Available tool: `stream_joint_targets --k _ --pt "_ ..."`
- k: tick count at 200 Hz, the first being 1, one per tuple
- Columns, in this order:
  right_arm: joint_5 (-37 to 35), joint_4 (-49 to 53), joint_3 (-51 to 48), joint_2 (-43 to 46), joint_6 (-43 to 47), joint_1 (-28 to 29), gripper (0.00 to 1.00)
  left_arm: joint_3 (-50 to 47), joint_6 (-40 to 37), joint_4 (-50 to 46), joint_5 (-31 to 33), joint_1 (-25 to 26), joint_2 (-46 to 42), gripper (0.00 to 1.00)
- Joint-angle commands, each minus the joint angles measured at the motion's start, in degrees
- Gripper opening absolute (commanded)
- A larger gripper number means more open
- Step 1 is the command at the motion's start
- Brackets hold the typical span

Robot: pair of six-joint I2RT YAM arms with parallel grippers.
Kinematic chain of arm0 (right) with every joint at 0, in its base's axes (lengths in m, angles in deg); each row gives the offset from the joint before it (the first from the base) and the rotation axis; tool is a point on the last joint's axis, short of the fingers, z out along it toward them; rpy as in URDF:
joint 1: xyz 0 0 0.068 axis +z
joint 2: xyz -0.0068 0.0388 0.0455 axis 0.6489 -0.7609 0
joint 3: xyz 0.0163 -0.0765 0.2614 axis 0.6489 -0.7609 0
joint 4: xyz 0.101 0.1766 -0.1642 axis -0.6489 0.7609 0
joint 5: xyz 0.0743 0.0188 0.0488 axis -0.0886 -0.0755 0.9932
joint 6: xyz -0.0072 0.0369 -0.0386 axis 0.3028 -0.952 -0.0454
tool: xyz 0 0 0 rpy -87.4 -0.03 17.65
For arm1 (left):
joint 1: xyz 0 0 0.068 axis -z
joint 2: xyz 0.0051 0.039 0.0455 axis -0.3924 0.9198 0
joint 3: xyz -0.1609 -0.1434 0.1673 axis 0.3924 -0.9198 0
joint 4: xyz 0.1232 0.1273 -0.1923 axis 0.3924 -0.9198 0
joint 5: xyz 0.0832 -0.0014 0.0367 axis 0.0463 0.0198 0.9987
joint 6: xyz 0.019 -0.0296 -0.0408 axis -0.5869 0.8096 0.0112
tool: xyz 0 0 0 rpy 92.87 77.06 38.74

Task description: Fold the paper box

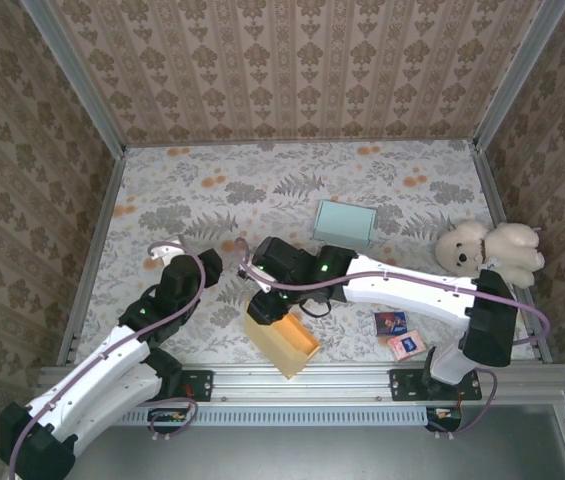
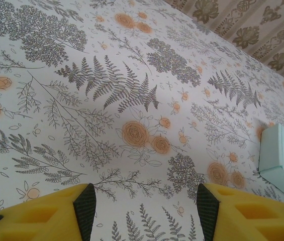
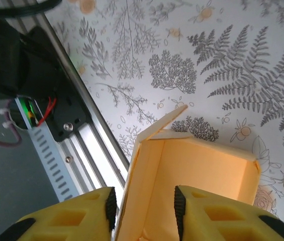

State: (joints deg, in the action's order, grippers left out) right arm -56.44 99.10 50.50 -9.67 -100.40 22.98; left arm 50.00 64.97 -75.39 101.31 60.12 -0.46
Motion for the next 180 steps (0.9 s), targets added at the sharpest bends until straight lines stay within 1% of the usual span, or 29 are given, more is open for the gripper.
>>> stream_joint_targets --k 1,24,46,52,74,89,94,102,112,117,127,134,157,170,180 --pt "0.6 2.3 2.7 -2.0 0.7 0.4 0.29 -1.1 -1.2 -1.7 -0.3 -0.4 -1.2 0.59" --pt "-1.5 2.4 3.7 -3.1 0.2 0.4 0.1 -1.2 -1.4 -2.0 -0.2 -0.4 -1.5 0.59" --pt "-4.9 0.9 3.4 -2.0 -1.7 0.0 0.03 -1.3 -1.5 -2.4 -0.1 -0.5 -1.9 0.59" --pt "-5.8 -0.1 3.0 -1.3 -2.8 -0.3 0.0 -1.3 -1.5 -2.5 0.0 -0.5 -2.1 0.59" --pt "-12.3 -6.7 -2.3 4.0 -10.3 -2.5 0.0 -1.4 -1.8 -3.1 0.4 -0.5 -2.7 0.59" --pt "-17.9 -16.3 -8.9 9.0 -15.2 -3.7 0.0 -1.4 -1.9 -3.3 0.2 -0.6 -3.2 0.59" --pt "-20.7 -19.1 -11.0 10.9 -16.9 -3.8 0.0 -1.5 -1.9 -3.4 0.1 -0.5 -3.4 0.59" --pt "-27.5 -20.9 -13.4 13.7 -22.0 -3.8 0.0 -1.6 -2.1 -3.4 0.0 -0.6 -3.5 0.59" --pt "-36.9 -18.8 -14.5 16.0 -31.7 -3.8 0.0 -1.5 -2.2 -3.4 -0.2 -0.6 -3.6 0.59" --pt "-42.4 -15.6 -14.6 16.7 -38.3 -3.6 0.0 -1.5 -2.3 -3.6 -0.4 -0.7 -3.6 0.59" --pt "-48.5 -7.8 -14.1 18.2 -52.5 -3.9 0.0 -1.7 -2.5 -3.5 -0.6 -0.7 -3.5 0.59" --pt "-50.7 -3.9 -14.4 19.4 -59.1 -3.9 0.0 -1.7 -2.6 -3.4 -0.8 -0.7 -3.5 0.59" --pt "-54.6 -1.1 -18.5 23.4 -78.4 -3.8 0.0 -1.9 -2.6 -2.8 -1.6 -0.7 -3.2 0.59" --pt "-56.0 -2.1 -21.0 25.0 -86.7 -3.8 0.0 -1.9 -2.6 -2.5 -2.2 -0.7 -2.8 0.59" --pt "-57.5 -2.9 -21.6 25.1 -90.4 -3.8 0.0 -1.8 -2.7 -2.2 -2.6 -0.8 -2.3 0.58"
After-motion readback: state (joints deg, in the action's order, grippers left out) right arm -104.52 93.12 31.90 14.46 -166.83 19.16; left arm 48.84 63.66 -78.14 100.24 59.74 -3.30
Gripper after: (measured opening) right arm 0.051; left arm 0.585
